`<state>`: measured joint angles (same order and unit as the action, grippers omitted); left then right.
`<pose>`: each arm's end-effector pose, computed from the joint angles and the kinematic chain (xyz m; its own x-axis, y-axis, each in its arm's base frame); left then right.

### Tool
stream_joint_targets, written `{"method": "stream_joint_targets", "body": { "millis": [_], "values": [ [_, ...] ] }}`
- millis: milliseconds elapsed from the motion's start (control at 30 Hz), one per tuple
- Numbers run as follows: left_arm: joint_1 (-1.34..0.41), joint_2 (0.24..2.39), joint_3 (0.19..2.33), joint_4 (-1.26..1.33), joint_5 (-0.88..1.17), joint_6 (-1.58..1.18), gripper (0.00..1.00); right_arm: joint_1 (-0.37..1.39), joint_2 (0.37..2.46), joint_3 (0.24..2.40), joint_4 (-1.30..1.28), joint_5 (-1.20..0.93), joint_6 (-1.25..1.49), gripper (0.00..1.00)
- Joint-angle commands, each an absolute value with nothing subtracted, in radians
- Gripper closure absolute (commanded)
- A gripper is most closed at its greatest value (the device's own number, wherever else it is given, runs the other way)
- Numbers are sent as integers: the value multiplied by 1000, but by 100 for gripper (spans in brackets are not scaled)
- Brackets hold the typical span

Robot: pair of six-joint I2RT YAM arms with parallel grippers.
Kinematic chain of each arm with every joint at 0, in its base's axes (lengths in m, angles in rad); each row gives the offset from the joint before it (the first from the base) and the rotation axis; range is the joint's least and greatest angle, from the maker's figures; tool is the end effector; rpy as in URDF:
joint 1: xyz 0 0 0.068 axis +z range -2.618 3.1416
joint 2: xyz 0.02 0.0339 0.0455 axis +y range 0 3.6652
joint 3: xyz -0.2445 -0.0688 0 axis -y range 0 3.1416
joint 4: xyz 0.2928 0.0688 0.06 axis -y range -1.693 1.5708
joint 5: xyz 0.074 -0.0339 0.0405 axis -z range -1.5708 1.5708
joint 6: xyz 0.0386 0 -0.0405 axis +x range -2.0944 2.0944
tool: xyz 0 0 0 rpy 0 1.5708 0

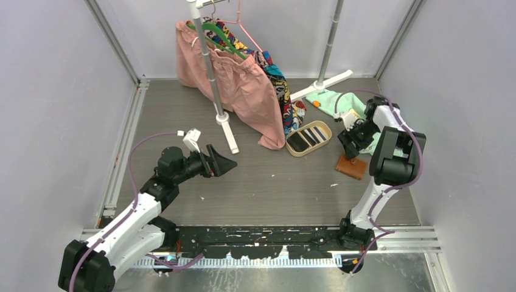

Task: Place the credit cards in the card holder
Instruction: Move the card holder to the center of the board.

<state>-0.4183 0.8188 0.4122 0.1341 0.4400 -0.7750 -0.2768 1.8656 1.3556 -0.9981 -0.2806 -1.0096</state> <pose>0.2223 -0.1168 0.2021 -0.6952 -0.3838 -0.6078 0.3583 0.5481 -0.7558 0.3712 -0.0943 0.1460 -0.7191 -0.6414 -0.2673 -0.6819 0.7254 0.0940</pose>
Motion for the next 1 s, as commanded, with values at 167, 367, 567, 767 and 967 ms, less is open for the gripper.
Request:
{"method": "stream_joint_targets", "body": {
  "millis": [167,367,567,767,967],
  "values": [
    [-437,832,416,198,492,-695,12,-274,1922,1365,-1156,-326,-1151,36],
    [-437,870,424,220,515,-689,12,-217,1874,1265,-1117,-331,-1108,48],
    [-444,872,407,244,510,-714,13,-33,1720,1134,-999,-311,-861,75],
    [-468,861,366,285,492,-754,16,227,1607,1058,-855,-267,-512,95],
    [-514,841,336,296,458,-776,16,286,1598,1079,-843,-418,-345,97]
  ]
}}
